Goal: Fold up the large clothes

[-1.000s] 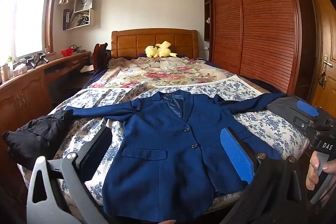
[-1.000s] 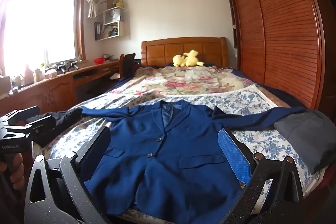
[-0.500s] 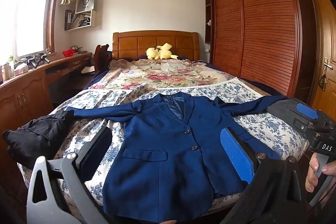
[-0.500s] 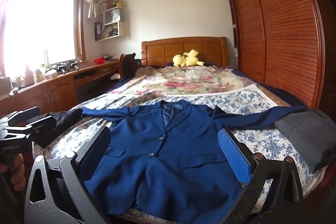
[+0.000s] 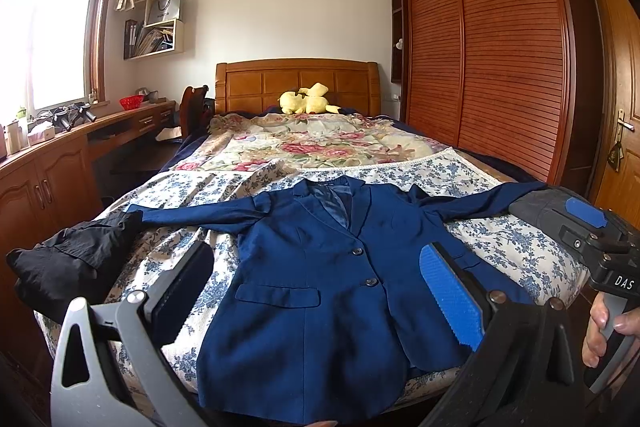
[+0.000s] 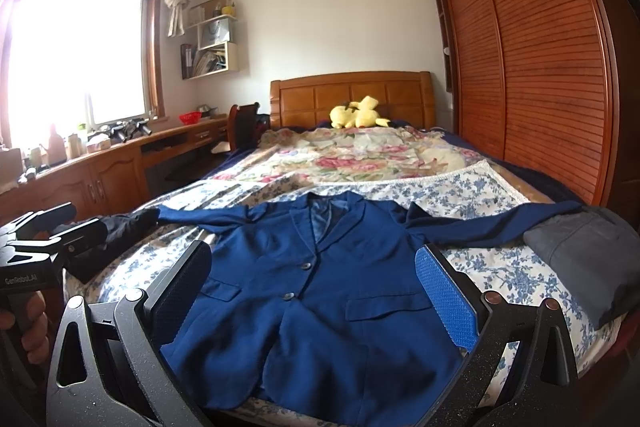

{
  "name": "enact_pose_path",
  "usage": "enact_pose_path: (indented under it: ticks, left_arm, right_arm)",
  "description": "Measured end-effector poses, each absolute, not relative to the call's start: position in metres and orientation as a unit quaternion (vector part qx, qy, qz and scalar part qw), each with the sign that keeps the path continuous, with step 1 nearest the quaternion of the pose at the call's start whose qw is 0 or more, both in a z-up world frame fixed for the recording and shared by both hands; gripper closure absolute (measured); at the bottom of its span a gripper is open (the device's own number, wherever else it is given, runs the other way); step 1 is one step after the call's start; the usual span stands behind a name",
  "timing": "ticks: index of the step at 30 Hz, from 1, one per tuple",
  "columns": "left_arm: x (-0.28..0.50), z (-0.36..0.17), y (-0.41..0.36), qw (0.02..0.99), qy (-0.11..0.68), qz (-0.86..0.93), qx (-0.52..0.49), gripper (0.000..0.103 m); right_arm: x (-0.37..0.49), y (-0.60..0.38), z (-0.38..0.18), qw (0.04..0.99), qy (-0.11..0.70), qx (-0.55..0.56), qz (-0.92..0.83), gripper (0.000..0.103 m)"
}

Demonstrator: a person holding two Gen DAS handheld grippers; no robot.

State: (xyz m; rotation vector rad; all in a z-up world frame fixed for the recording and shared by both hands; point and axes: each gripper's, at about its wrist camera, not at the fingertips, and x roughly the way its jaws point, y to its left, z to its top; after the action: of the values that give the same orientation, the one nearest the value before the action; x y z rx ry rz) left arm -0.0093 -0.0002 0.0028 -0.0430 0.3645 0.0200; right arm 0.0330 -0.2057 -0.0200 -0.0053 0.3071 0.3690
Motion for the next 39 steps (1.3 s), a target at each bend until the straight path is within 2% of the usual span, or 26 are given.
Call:
enact_pose_path:
  ticks: [39]
  left_arm:
    - [-0.0097,0.0067,-0.0059,0.984,0.179,0.01,-0.018,0.0]
  right_arm:
    - [0.0298,-0.2052,-0.0184,0.971,0.151,0.0,0.183,0.0]
